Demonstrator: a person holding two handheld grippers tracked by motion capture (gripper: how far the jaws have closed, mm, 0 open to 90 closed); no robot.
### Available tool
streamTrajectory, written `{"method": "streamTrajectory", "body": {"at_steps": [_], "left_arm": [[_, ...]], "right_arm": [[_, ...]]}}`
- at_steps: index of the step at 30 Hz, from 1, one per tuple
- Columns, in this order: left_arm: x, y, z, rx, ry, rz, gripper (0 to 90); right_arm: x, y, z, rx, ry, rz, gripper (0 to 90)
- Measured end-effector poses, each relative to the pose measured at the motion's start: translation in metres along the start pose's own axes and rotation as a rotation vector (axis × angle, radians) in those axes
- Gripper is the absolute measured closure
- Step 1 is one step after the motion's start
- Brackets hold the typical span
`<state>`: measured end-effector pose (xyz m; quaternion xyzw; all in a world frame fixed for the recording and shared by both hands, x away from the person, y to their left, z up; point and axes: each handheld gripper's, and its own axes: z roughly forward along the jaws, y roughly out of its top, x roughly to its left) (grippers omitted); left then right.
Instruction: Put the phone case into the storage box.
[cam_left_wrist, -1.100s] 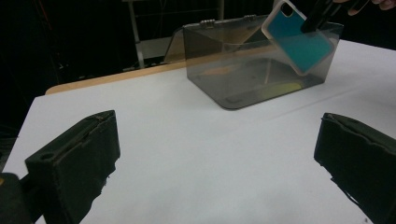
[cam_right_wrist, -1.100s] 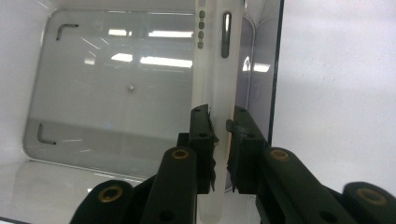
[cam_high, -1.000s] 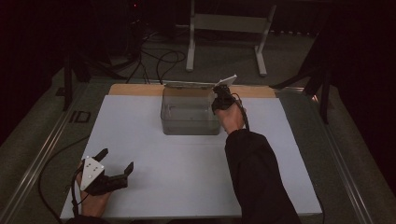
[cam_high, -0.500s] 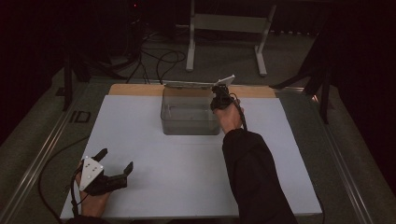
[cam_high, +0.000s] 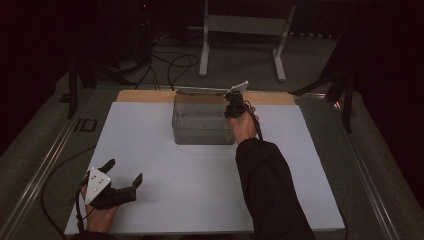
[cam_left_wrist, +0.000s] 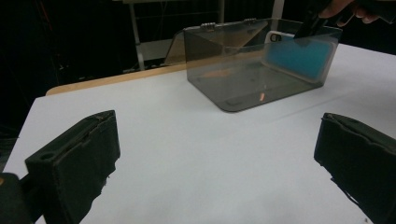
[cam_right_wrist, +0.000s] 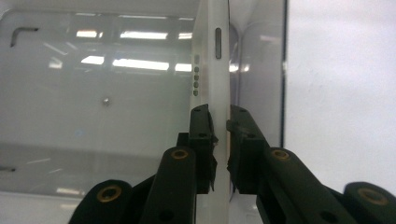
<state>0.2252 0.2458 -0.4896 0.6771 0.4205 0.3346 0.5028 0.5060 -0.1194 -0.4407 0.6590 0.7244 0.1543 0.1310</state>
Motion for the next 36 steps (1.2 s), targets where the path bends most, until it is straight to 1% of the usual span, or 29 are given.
{"method": "streamTrajectory", "body": {"at_steps": [5,7,9,14,19,22,24,28,36], "left_arm": [[0.0,0.0,0.0,0.0,0.0,-0.001,1.0],[0.0,0.0,0.0,0.0,0.0,0.0,0.9],[0.0,0.0,0.0,0.0,-0.001,0.0,1.0],[0.0,0.0,0.0,0.0,-0.002,-0.001,0.9],[0.0,0.0,0.0,0.0,-0.002,-0.001,1.0],[0.0,0.0,0.0,-0.001,-0.003,-0.001,1.0],[0.0,0.0,0.0,0.0,-0.003,-0.001,1.0],[0.0,0.0,0.0,0.001,-0.003,0.001,1.1],[0.0,0.0,0.001,0.002,-0.004,0.002,1.1]], "right_arm": [[0.003,-0.001,-0.002,-0.035,-0.023,0.001,81.1],[0.004,-0.001,-0.002,-0.05,-0.039,-0.01,81.1],[0.006,-0.002,-0.001,-0.053,-0.053,-0.019,81.1],[0.005,-0.004,0.003,-0.049,-0.05,-0.008,81.0],[0.007,-0.004,0.004,-0.058,-0.058,-0.016,80.4],[0.008,-0.005,0.003,-0.066,-0.056,-0.015,78.8],[0.007,-0.004,0.003,-0.067,-0.047,-0.013,75.8],[0.008,-0.005,0.001,-0.089,-0.043,-0.043,71.5],[0.011,-0.006,-0.003,-0.122,-0.042,-0.08,65.5]]}}
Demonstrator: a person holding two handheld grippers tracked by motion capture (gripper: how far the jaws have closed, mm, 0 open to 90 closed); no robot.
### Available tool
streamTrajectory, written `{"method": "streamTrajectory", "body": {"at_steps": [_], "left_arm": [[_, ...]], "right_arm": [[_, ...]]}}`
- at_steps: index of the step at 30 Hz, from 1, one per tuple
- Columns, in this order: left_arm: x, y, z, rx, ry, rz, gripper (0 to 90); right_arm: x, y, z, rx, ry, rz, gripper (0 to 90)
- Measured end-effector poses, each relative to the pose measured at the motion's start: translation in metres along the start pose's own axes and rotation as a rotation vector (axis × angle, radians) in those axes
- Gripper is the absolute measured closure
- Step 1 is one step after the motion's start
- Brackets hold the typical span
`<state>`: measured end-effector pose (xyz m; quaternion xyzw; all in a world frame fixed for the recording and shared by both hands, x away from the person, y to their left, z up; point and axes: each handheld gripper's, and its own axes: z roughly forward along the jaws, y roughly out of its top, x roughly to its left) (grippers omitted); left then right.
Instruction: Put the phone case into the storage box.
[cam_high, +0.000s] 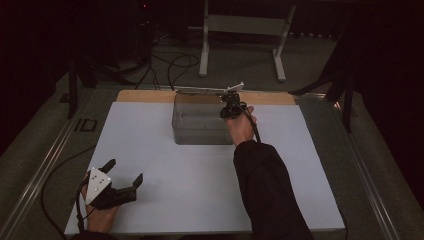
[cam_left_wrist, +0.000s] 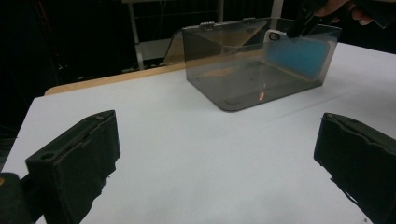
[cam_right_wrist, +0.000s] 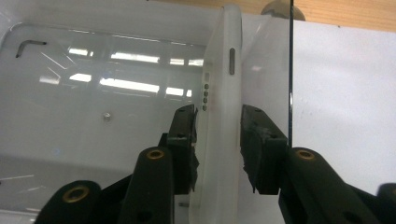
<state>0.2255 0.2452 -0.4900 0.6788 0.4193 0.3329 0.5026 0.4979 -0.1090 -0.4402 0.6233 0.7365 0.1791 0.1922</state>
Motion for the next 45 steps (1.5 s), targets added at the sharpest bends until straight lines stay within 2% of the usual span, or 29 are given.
{"method": "streamTrajectory", "body": {"at_steps": [7,11,14,22,25,28,29,32,36,38,45], "left_arm": [[0.0,0.0,0.0,0.0,-0.002,0.0,1.1],[0.0,0.0,0.001,0.002,-0.003,0.001,1.1],[-0.001,0.0,0.001,0.005,-0.002,0.004,1.1],[-0.001,0.0,0.002,0.005,-0.004,0.005,1.1],[-0.001,0.0,0.002,0.005,-0.004,0.005,1.1],[-0.001,0.0,0.002,0.004,-0.004,0.004,1.1],[-0.001,0.0,0.002,0.004,-0.004,0.004,1.1],[-0.001,0.0,0.002,0.005,-0.005,0.006,1.1],[-0.001,0.0,0.002,0.005,-0.004,0.007,1.1],[-0.002,0.0,0.002,0.005,-0.005,0.007,1.1],[-0.002,0.0,0.003,0.008,-0.007,0.009,1.1]], "right_arm": [[0.0,0.0,-0.004,-0.01,0.011,-0.025,62.2],[0.002,-0.001,-0.007,-0.018,0.003,-0.062,61.8],[0.002,-0.002,-0.01,-0.036,0.016,-0.072,60.1],[0.004,-0.003,-0.016,-0.093,0.016,-0.144,58.7],[0.004,-0.003,-0.019,-0.118,0.025,-0.165,55.0],[0.004,-0.002,-0.02,-0.126,0.042,-0.167,47.2],[0.004,-0.002,-0.02,-0.126,0.042,-0.167,47.2],[0.0,-0.001,-0.022,-0.139,0.076,-0.158,36.0],[-0.001,-0.001,-0.025,-0.155,0.09,-0.168,30.9],[-0.001,-0.001,-0.028,-0.172,0.115,-0.173,28.4],[-0.001,-0.002,-0.035,-0.219,0.119,-0.183,17.8]]}}
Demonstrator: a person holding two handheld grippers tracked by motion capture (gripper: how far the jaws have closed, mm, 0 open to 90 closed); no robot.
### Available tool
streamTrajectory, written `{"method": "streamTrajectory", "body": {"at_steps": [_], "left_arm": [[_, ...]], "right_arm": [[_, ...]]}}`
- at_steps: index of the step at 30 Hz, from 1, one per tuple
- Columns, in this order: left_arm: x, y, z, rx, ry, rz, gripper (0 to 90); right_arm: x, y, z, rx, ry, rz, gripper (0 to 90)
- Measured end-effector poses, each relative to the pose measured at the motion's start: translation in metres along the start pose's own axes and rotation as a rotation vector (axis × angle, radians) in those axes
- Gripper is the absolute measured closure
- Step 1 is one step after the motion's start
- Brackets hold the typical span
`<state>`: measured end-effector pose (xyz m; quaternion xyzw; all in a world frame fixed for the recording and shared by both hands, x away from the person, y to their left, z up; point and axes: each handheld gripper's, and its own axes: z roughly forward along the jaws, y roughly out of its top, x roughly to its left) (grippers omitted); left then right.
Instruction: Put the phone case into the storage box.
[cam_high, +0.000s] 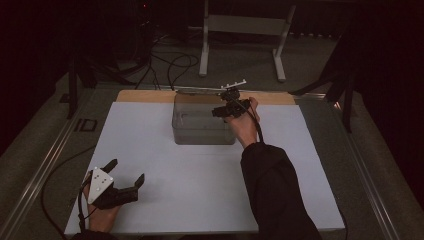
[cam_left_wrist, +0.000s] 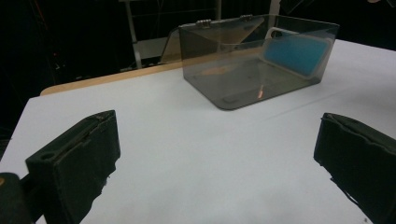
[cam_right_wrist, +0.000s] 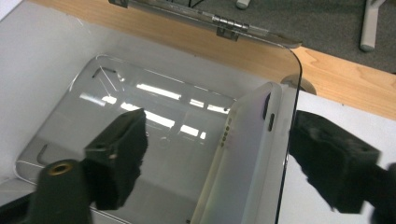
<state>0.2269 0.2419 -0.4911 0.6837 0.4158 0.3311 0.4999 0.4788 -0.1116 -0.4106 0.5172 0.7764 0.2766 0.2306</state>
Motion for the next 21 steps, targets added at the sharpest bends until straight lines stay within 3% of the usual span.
{"method": "streamTrajectory", "body": {"at_steps": [2,11,21], "left_arm": [[0.0,0.0,0.0,0.0,0.0,0.0,1.1],[0.0,0.0,0.0,0.002,0.016,-0.001,0.6],[0.0,0.0,0.001,0.004,0.017,-0.003,0.6]], "right_arm": [[0.0,-0.001,-0.001,-0.009,0.008,-0.006,13.5],[0.0,-0.007,-0.007,-0.055,0.021,-0.011,9.6],[-0.003,-0.014,-0.019,-0.16,0.069,-0.019,8.9]]}}
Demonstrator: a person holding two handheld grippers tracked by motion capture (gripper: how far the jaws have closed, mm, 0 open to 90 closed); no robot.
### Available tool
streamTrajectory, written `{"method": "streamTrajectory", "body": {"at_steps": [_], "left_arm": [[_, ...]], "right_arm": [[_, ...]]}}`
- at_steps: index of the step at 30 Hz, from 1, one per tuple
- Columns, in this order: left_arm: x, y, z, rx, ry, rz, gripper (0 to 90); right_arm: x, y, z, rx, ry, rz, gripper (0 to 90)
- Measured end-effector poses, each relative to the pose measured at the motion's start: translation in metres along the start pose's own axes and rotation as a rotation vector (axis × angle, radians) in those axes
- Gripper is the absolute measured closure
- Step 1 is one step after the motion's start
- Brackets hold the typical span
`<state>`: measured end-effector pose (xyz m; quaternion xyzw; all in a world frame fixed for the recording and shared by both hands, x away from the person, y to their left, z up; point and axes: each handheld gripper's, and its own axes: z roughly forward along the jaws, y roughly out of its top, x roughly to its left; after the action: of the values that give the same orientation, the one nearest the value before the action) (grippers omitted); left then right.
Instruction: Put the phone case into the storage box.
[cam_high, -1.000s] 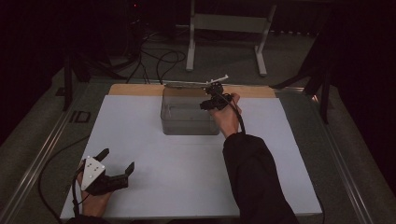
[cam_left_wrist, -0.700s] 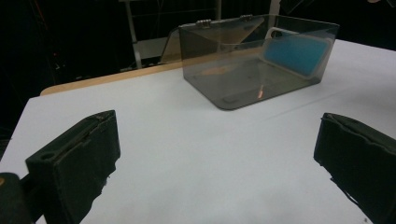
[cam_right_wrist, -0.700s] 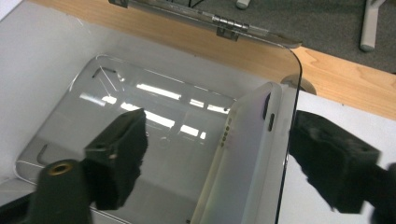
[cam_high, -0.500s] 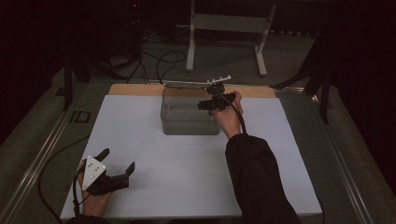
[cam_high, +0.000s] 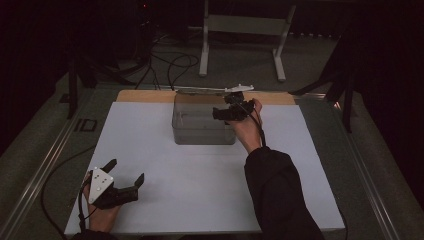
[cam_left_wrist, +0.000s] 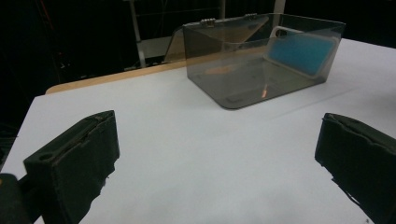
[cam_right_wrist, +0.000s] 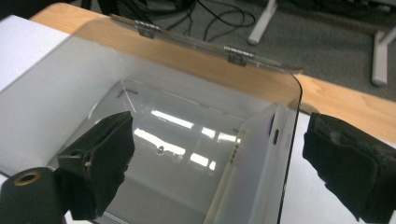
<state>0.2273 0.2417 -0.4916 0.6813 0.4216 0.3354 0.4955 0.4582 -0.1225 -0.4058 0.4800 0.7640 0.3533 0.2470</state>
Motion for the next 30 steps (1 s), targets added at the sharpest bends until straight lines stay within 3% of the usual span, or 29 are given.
{"method": "streamTrajectory", "body": {"at_steps": [9,17,22,30], "left_arm": [[0.001,-0.001,0.001,0.01,0.019,-0.009,0.5],[0.003,-0.001,0.001,0.015,0.033,-0.017,0.5],[0.002,-0.001,0.002,0.021,0.032,-0.017,0.5],[0.001,-0.001,0.003,0.035,0.029,-0.011,0.5]], "right_arm": [[-0.007,-0.005,-0.013,-0.031,0.024,0.011,8.9],[-0.02,-0.016,-0.032,-0.114,0.015,0.033,8.9],[-0.024,-0.028,-0.043,-0.151,0.031,0.01,8.9],[-0.028,-0.046,-0.056,-0.167,0.026,-0.024,9.0]]}}
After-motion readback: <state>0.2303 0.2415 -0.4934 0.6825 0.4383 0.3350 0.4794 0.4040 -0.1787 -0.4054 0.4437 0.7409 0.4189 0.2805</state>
